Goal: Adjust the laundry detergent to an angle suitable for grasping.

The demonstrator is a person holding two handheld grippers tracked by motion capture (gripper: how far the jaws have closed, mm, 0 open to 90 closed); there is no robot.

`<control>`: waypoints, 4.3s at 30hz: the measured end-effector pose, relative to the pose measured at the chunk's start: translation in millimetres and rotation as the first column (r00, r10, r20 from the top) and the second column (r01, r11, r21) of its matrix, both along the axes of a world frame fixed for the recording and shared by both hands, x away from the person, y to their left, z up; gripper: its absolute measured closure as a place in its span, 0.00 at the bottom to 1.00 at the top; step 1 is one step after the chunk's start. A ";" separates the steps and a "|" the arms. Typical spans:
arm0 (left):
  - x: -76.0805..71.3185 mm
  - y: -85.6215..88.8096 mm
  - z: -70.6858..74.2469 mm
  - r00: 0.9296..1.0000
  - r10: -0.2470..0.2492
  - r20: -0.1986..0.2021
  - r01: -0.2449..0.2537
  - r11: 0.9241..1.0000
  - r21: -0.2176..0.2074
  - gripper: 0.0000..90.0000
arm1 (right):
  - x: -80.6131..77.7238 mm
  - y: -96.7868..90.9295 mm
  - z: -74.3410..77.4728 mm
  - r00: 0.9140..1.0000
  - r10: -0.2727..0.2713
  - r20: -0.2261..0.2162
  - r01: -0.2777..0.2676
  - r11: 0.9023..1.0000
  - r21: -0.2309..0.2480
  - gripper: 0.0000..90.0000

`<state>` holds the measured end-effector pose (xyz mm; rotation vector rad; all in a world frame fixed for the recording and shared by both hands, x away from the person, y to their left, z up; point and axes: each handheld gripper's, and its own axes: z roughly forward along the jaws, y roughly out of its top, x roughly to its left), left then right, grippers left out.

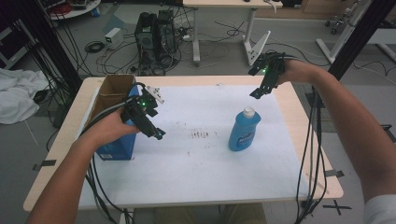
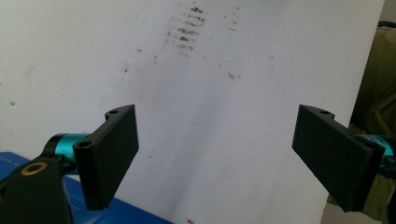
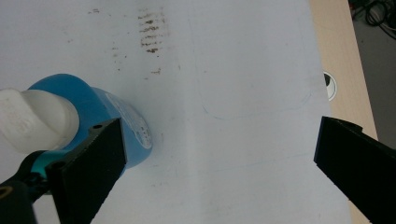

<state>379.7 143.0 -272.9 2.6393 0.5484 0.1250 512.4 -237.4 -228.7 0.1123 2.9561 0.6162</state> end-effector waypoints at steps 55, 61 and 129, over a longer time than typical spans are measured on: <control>-2.7 -137.5 -64.5 0.990 0.080 0.118 -0.036 0.940 -0.338 0.16 | -11.6 -37.8 4.6 0.999 -0.034 0.008 0.034 0.999 -0.006 0.02; -2.6 -140.0 -71.6 0.988 0.046 0.146 0.009 0.933 -0.361 0.16 | -10.9 -36.5 4.3 0.999 -0.033 0.005 0.033 0.999 -0.006 0.02; 14.2 -218.5 -120.2 0.976 0.151 0.158 -0.018 0.777 -0.629 0.16 | -6.3 -34.2 3.8 1.000 -0.020 0.012 0.019 0.999 0.025 0.02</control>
